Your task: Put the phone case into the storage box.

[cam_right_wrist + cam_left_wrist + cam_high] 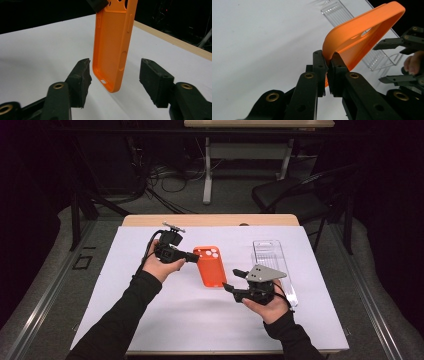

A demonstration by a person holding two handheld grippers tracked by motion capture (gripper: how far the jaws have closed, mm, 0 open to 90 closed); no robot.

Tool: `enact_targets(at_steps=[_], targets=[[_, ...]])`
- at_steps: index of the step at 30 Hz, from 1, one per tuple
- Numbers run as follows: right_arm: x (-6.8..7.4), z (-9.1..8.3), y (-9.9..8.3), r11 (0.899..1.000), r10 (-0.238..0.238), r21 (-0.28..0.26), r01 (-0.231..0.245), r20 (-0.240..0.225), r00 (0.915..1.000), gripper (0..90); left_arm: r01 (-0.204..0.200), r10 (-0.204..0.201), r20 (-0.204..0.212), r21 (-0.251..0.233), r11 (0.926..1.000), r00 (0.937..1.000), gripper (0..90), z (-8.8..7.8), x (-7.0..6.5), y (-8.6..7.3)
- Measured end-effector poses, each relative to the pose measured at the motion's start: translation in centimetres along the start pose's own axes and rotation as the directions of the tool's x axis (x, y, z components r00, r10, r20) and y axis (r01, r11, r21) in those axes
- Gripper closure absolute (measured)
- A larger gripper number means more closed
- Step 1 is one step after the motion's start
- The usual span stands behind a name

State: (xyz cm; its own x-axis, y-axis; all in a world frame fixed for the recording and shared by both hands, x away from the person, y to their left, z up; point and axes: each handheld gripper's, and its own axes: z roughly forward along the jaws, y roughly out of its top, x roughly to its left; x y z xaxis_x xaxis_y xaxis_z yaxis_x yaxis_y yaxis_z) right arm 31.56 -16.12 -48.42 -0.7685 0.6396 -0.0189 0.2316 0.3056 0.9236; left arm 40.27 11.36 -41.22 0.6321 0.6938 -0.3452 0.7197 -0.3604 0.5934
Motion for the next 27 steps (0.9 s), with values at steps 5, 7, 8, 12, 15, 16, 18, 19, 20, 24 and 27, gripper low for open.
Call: enact_targets(at_steps=[5,7,8,12,15,16,18,19,20,24,27], targets=[[0.1,-0.3,0.6,0.999,0.017,0.035,-0.018,0.021,0.9996,38.4,0.023,-0.023,-0.020,0.018,0.9996,0.9995,85.7,-0.1,-0.3,0.2],[0.1,-0.4,0.9,0.998,0.022,0.057,-0.023,0.024,0.9995,37.8,0.037,-0.037,-0.029,0.026,0.9990,0.9989,85.7,-0.1,-0.4,0.3],[0.2,-0.4,1.0,0.997,0.021,0.067,-0.023,0.030,0.9993,37.0,0.043,-0.042,-0.037,0.030,0.9986,0.9984,85.7,-0.1,-0.5,0.3],[0.1,-0.4,1.6,0.996,0.019,0.083,-0.024,0.052,0.9985,32.8,0.060,-0.057,-0.063,0.040,0.9974,0.9964,85.7,-0.3,-0.4,0.7],[0.1,-0.3,2.1,0.994,0.006,0.104,-0.014,0.074,0.9972,29.0,0.068,-0.064,-0.084,0.048,0.9965,0.9944,85.6,-0.3,-0.4,0.9],[0.1,-0.2,2.3,0.994,0.005,0.112,-0.014,0.082,0.9966,27.2,0.069,-0.064,-0.090,0.051,0.9963,0.9939,85.6,-0.3,-0.4,0.9],[-0.1,0.0,2.7,0.992,-0.002,0.127,-0.011,0.103,0.9947,24.7,0.071,-0.065,-0.098,0.058,0.9958,0.9931,85.7,-0.3,-0.4,1.0],[-0.1,0.1,2.8,0.990,-0.006,0.137,-0.009,0.109,0.9941,23.5,0.074,-0.067,-0.101,0.062,0.9953,0.9926,85.7,-0.2,-0.4,1.1],[-0.2,0.2,3.0,0.989,-0.005,0.146,-0.011,0.114,0.9934,21.8,0.076,-0.069,-0.105,0.063,0.9952,0.9921,85.7,-0.2,-0.5,1.1],[-0.4,0.7,3.6,0.984,-0.025,0.177,-0.001,0.148,0.9886,15.8,0.085,-0.076,-0.115,0.079,0.9932,0.9905,85.7,0.0,-0.5,1.3],[-0.5,1.0,4.0,0.984,-0.018,0.180,-0.010,0.158,0.9873,14.6,0.093,-0.081,-0.127,0.091,0.9915,0.9886,85.7,0.2,-0.6,1.5]])
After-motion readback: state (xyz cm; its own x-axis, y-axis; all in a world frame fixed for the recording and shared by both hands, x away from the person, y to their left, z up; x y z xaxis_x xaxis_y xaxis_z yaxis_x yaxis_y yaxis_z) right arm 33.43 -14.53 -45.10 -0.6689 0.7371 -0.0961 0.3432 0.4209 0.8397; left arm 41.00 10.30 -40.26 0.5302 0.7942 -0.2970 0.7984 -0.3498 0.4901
